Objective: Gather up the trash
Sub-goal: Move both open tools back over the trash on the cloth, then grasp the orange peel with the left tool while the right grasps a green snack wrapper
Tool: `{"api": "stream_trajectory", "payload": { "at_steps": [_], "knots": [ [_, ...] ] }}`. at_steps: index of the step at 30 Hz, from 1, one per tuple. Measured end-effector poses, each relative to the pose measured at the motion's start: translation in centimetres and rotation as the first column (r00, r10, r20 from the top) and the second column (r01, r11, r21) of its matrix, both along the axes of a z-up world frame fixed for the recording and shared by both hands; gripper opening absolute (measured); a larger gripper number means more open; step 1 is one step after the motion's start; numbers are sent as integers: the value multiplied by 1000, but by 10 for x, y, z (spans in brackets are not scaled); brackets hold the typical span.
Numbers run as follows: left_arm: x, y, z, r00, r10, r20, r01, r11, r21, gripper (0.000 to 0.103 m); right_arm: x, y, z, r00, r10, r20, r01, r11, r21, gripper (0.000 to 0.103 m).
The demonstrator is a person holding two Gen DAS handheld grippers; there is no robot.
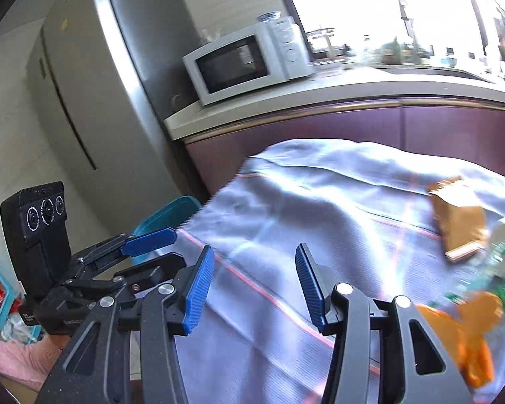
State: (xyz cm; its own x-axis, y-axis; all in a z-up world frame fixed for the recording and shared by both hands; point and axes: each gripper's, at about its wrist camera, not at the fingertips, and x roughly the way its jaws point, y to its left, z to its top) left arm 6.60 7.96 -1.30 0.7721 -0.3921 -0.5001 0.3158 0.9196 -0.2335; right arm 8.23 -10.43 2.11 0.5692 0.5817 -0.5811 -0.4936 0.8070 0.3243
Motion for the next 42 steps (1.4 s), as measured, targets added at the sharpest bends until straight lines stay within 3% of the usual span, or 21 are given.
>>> {"api": "stream_trajectory", "payload": {
  "at_steps": [11,26,32,34,42],
  "knots": [
    [18,-89,-15,980,-189,-64,192,981,30,63,-16,-102,-20,973,-229,-32,230,973,9,48],
    [53,-148,-34,944,-283,-171,293,956,31,61,-15,-189,-43,902,-425,-82,429,902,53,48],
    [68,-163,-44,930,-291,-225,303,953,22,59,0,-210,-57,882,-450,-142,463,882,83,49],
    [72,-167,-47,926,-289,-244,304,952,24,59,5,-213,-59,882,-446,-152,462,882,94,55],
    [86,-178,-53,910,-299,-286,315,949,11,54,22,-213,-64,895,-403,-192,427,898,109,55]
  ]
}}
